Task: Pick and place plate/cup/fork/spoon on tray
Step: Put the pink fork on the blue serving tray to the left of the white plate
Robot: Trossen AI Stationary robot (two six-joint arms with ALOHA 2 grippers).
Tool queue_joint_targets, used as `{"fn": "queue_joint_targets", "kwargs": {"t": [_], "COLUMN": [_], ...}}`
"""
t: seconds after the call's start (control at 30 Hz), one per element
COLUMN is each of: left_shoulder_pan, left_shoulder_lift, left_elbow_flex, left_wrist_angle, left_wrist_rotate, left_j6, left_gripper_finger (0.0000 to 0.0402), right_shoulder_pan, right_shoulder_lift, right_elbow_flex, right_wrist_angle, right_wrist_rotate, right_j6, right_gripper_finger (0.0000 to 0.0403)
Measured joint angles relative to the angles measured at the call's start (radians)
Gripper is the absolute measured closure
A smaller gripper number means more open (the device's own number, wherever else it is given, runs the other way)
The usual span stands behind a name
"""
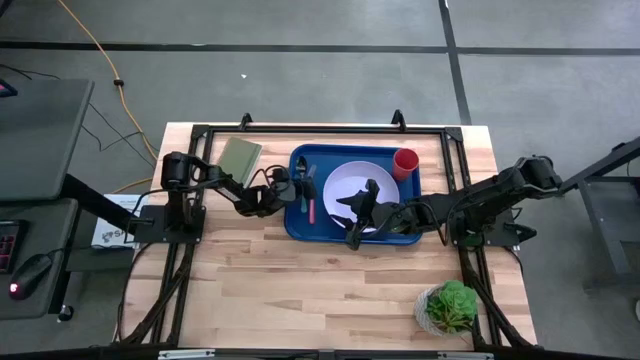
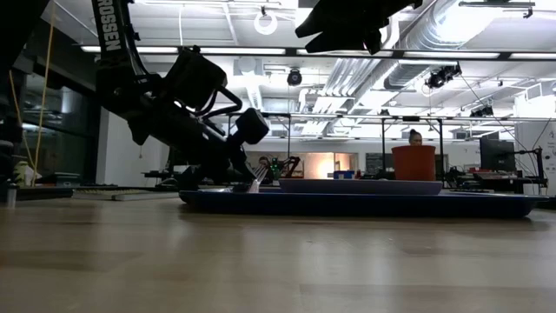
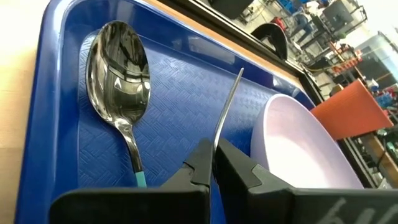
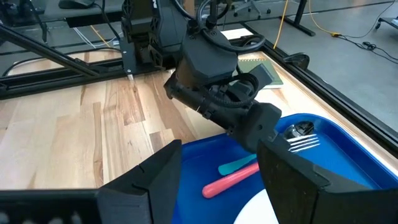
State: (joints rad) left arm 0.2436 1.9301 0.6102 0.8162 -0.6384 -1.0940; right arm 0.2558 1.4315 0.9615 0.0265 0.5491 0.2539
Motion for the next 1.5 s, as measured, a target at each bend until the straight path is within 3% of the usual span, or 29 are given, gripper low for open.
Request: {"fn": "queue_joint_targets", "kwargs": {"t": [0.5,0.87,1.07,1.23,1.33,1.5], "left_shoulder_pan": [0.000,0.002,0.029,0.054,0.077,0.072], "left_shoulder_lift": [0.002,0.004,-0.031,-0.064,-0.063,-0.039], "left_elbow_flex": [0.000,-0.002,0.000,0.009,0.059,0.161], "left_wrist_angle": [-0.007,-0.001,0.007,0.002,-0.138,-0.345], "left_wrist_rotate": [-0.006,-0.015,0.083,0.191,0.286,0.270], "left_j6": [0.021,0.079,0.310,0.376,0.399,0.460], "left_gripper_finger": [0.0371,0.0369,0.0378,0.0399,0.0401,0.0401], "right_shoulder_pan": [0.000,0.000,0.000,0.000,-0.001,-0.001], "right_shoulder_lift": [0.000,0.000,0.000,0.000,0.000,0.000], "right_elbow_flex": [0.000,0.000,0.000,0.000,0.000,0.000], "right_wrist_angle": [0.000,0.000,0.000,0.000,0.001,0.002], "right_wrist_rotate": [0.000,0.000,0.001,0.001,0.001,0.001], "right_j6": [0.000,0.000,0.000,0.000,0.000,0.000], "right_gripper_finger": [0.0202,0.0202,0.0202,0.0202,0.0202,0.0202]}}
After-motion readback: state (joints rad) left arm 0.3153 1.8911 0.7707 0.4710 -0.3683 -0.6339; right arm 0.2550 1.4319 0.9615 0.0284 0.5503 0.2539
